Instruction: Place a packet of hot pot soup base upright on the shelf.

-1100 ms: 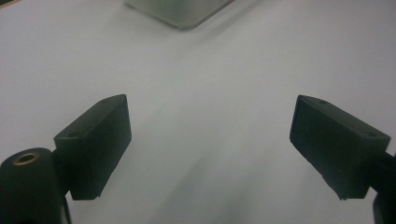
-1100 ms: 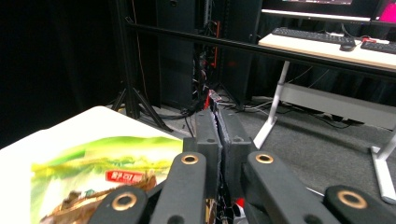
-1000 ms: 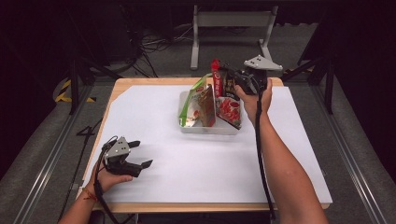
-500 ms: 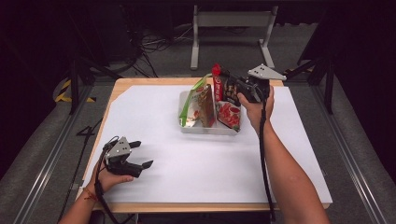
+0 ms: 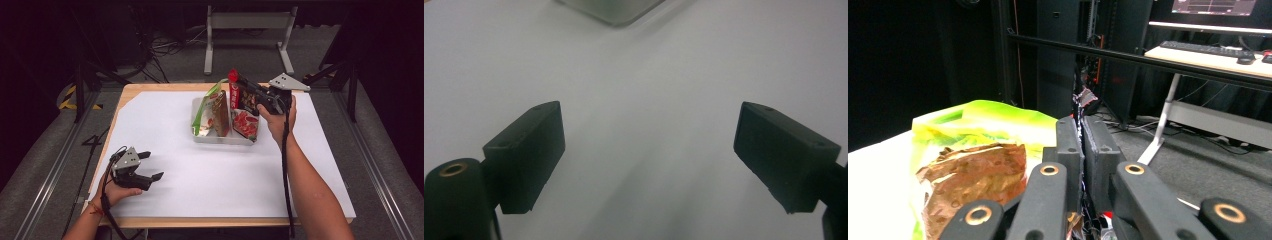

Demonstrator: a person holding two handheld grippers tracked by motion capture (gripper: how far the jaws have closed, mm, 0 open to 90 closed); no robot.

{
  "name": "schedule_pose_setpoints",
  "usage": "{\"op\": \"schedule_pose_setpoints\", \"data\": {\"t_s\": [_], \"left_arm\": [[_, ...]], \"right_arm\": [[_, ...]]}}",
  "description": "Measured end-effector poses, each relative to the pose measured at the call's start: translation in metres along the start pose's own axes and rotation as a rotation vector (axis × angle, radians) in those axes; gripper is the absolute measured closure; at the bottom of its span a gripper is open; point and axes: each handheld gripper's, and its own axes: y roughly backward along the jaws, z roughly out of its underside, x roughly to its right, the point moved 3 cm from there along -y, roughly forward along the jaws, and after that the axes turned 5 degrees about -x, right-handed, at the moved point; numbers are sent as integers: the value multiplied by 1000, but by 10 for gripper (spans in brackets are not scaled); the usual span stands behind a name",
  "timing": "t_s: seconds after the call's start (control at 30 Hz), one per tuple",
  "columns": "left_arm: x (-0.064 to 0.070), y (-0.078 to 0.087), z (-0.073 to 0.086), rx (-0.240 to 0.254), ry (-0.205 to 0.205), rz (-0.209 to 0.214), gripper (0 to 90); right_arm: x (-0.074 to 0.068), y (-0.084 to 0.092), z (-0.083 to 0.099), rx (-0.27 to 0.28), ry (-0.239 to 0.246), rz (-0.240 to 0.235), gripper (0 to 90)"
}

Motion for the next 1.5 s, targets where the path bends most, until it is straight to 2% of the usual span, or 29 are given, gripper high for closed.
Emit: {"op": "schedule_pose_setpoints", "data": {"t_s": [0.23, 0.3, 0.53, 0.63, 0.87, 1.0, 1.3, 1.5], "left_arm": [[0, -2, 0, -6, -3, 2, 134], [0, -2, 0, -11, -8, 1, 133], [0, -1, 0, -5, -1, -2, 131], [0, -1, 0, -3, -1, -3, 131], [0, -2, 0, -9, -2, -3, 131], [0, -2, 1, -11, 1, -2, 131], [0, -1, 0, -7, -1, -3, 130], [0, -2, 0, -12, -4, 0, 131]], "right_arm": [[0, -1, 1, -3, 13, -13, 845], [1, -3, 0, -15, 18, 6, 832], [5, -3, 1, -21, 0, 3, 791], [6, 0, 2, -26, 3, 19, 727], [9, 10, 5, -17, 0, 17, 697], [10, 16, 5, -6, -12, 23, 614], [7, 31, 14, -36, 46, 3, 716], [8, 42, 28, -72, 53, -7, 765]]}}
